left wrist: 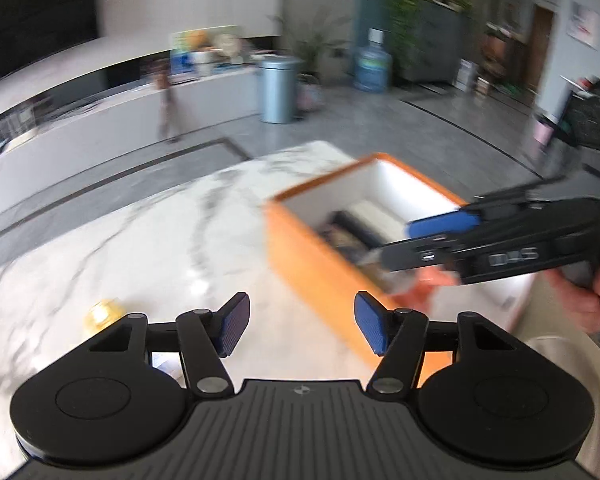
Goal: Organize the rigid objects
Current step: 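Move both tools back to the yellow tape measure and white Vaseline tube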
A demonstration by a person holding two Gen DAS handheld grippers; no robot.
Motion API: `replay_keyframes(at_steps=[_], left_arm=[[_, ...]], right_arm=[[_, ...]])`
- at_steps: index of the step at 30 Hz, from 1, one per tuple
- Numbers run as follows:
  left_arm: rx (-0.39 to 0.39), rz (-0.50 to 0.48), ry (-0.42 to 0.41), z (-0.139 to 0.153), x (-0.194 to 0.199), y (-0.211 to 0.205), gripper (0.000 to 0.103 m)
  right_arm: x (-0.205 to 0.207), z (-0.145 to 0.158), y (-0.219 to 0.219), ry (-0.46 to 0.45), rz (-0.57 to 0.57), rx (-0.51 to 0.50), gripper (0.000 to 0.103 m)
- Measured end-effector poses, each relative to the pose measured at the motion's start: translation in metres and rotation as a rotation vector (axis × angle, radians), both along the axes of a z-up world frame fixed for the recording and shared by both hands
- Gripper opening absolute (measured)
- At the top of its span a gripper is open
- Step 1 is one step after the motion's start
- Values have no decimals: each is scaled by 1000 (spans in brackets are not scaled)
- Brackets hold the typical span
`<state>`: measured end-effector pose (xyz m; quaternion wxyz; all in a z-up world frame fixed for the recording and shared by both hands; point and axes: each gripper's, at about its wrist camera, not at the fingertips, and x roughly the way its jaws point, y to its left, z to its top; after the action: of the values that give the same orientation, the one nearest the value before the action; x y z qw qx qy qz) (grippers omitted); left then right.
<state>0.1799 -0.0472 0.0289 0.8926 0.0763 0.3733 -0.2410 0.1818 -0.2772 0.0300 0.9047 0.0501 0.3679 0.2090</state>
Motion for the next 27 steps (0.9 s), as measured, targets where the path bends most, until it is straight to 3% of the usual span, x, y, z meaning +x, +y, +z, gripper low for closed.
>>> replay_keyframes(at_steps=[4, 11, 14, 16, 22, 27], left_arm=[[-18, 127, 4, -13, -3, 51, 71], [-61, 282, 56, -46, 15, 108, 68], [-89, 340, 99, -64, 28, 120, 65], [-97, 378, 145, -75, 35, 126, 60], [-265, 475, 271, -102, 39, 151, 58], [-354, 517, 350, -122, 51, 163, 58]], right_arm=[[1, -5, 46, -21, 33, 22, 50], [18, -51, 125, 94, 99, 11, 49], [33, -70, 148, 140, 91, -24, 32], [45, -81, 160, 166, 87, -44, 27], [86, -100, 188, 166, 62, -107, 16], [120, -116, 210, 163, 66, -154, 16]])
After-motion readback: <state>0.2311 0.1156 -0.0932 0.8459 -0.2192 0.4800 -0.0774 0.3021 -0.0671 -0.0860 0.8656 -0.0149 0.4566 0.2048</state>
